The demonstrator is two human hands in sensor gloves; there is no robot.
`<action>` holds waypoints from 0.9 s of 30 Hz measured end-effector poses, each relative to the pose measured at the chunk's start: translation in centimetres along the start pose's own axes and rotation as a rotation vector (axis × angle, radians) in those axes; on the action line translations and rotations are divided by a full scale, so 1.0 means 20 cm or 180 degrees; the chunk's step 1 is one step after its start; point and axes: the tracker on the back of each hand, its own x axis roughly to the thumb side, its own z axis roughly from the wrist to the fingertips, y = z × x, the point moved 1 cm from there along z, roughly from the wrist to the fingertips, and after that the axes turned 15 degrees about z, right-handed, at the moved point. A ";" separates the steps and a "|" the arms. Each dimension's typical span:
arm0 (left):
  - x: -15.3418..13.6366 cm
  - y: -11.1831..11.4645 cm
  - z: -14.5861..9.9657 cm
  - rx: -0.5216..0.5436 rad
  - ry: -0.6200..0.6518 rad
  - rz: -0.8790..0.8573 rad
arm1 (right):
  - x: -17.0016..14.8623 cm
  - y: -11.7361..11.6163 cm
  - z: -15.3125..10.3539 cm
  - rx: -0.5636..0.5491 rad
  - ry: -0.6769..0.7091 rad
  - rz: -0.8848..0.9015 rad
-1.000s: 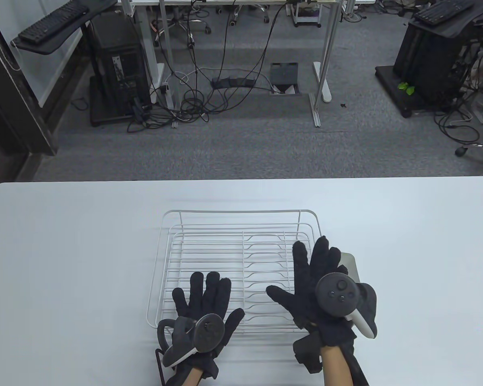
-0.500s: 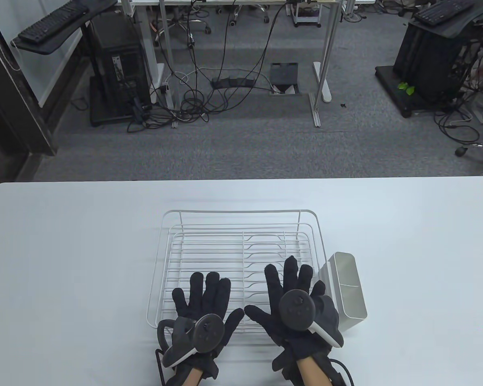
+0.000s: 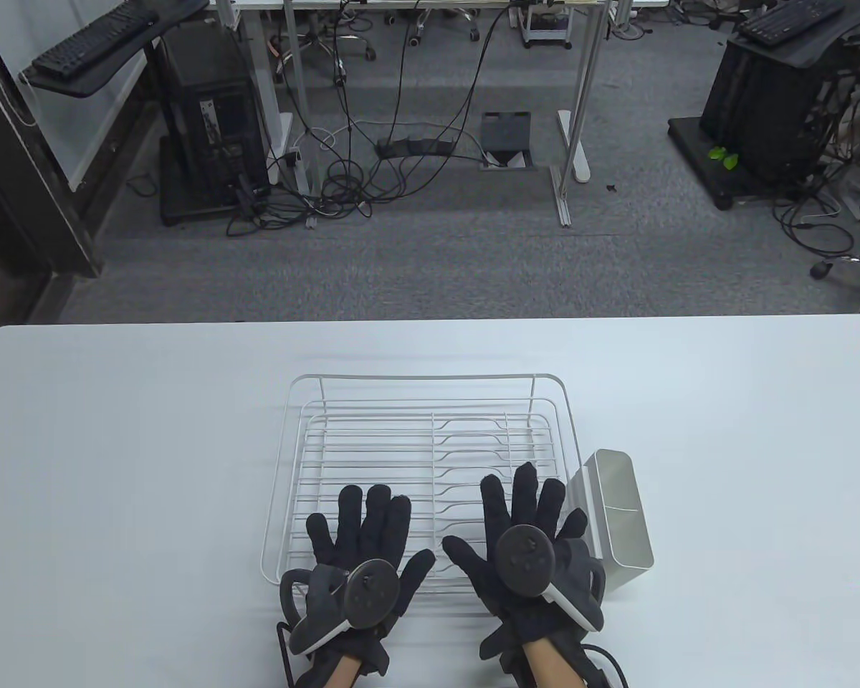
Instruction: Hang the cutlery bin on dish rack (Opening facing upward)
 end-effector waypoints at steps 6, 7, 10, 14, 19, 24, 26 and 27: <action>0.00 0.00 0.00 0.0000 0.0000 0.0000 | 0.00 -0.04 0.01 -0.0031 -0.0080 -0.0286; 0.00 0.00 0.00 0.0000 0.0000 0.0000 | 0.00 -0.05 0.01 -0.0067 -0.0098 -0.0402; 0.00 0.00 0.00 0.0009 -0.0006 0.0005 | -0.01 -0.05 0.00 -0.0178 -0.0045 -0.0358; 0.00 0.00 0.00 0.0014 -0.0009 0.0010 | -0.01 -0.06 0.00 -0.0176 -0.0045 -0.0369; 0.00 0.00 0.00 0.0012 -0.0008 0.0011 | -0.01 -0.05 0.00 -0.0214 -0.0028 -0.0363; 0.00 0.00 0.00 0.0010 -0.0008 0.0011 | -0.01 -0.05 0.00 -0.0215 -0.0027 -0.0363; 0.00 0.00 0.00 0.0011 -0.0009 0.0011 | -0.01 -0.05 0.00 -0.0215 -0.0027 -0.0363; 0.00 0.00 0.00 0.0011 -0.0010 0.0011 | -0.01 -0.05 0.00 -0.0221 -0.0025 -0.0362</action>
